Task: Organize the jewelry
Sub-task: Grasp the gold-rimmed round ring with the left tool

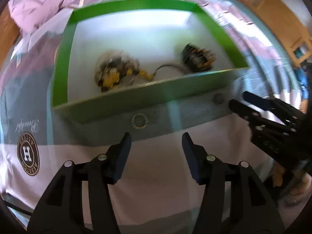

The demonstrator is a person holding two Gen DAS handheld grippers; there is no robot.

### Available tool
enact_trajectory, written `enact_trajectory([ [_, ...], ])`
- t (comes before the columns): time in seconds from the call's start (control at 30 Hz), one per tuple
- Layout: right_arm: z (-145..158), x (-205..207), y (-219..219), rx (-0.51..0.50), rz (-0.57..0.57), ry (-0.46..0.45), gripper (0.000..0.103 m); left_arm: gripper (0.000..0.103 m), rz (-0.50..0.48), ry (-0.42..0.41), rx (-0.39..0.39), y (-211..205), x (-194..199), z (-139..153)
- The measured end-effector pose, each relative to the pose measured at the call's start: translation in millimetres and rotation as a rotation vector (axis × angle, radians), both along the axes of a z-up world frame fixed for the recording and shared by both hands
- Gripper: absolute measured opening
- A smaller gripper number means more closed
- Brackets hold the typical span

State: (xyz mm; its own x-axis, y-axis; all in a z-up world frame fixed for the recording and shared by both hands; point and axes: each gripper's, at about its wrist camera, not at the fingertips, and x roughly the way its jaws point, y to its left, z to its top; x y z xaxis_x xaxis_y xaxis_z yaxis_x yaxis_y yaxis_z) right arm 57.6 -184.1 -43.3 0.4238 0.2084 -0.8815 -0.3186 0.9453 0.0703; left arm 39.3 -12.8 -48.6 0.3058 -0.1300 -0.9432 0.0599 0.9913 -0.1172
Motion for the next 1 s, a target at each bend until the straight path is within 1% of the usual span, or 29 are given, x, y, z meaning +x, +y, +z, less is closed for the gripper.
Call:
enact_trajectory([
  [0.07, -7, 3, 4, -0.014, -0.002, 0.006, 0.044, 0.054, 0.029, 0.0, 0.035, 2, 6, -9],
  [0.13, -12, 6, 8, -0.025, -0.003, 0.009, 0.044, 0.054, 0.054, 0.006, 0.032, 4, 11, -17],
  [0.23, -18, 9, 12, -0.04, 0.003, 0.01, 0.044, 0.054, 0.058, 0.016, 0.041, 4, 14, -24],
  [0.6, -25, 16, 16, -0.067, 0.016, 0.001, 0.044, 0.053, 0.063, -0.011, 0.059, 1, 23, -28],
  [0.63, -25, 16, 16, -0.067, 0.018, 0.0, 0.044, 0.052, 0.062, -0.012, 0.063, 1, 23, -29],
  [0.67, -25, 16, 16, -0.065, 0.02, -0.001, 0.04, 0.046, 0.064, -0.016, 0.072, 1, 24, -29],
  [0.7, -25, 15, 16, -0.063, 0.025, -0.002, 0.036, 0.037, 0.067, -0.02, 0.082, -1, 26, -30],
  [0.73, -24, 14, 17, -0.059, 0.036, -0.002, 0.027, 0.033, 0.071, -0.024, 0.088, -2, 28, -30],
  [0.77, -24, 14, 18, -0.059, 0.04, -0.002, 0.023, 0.022, 0.077, -0.024, 0.082, -1, 29, -30],
  [0.9, -23, 12, 20, -0.052, 0.045, -0.001, 0.021, 0.021, 0.08, -0.019, 0.067, 0, 31, -29],
  [1.0, -17, 8, 18, -0.042, 0.046, -0.002, 0.021, 0.021, 0.073, -0.014, 0.055, 3, 24, -24],
])
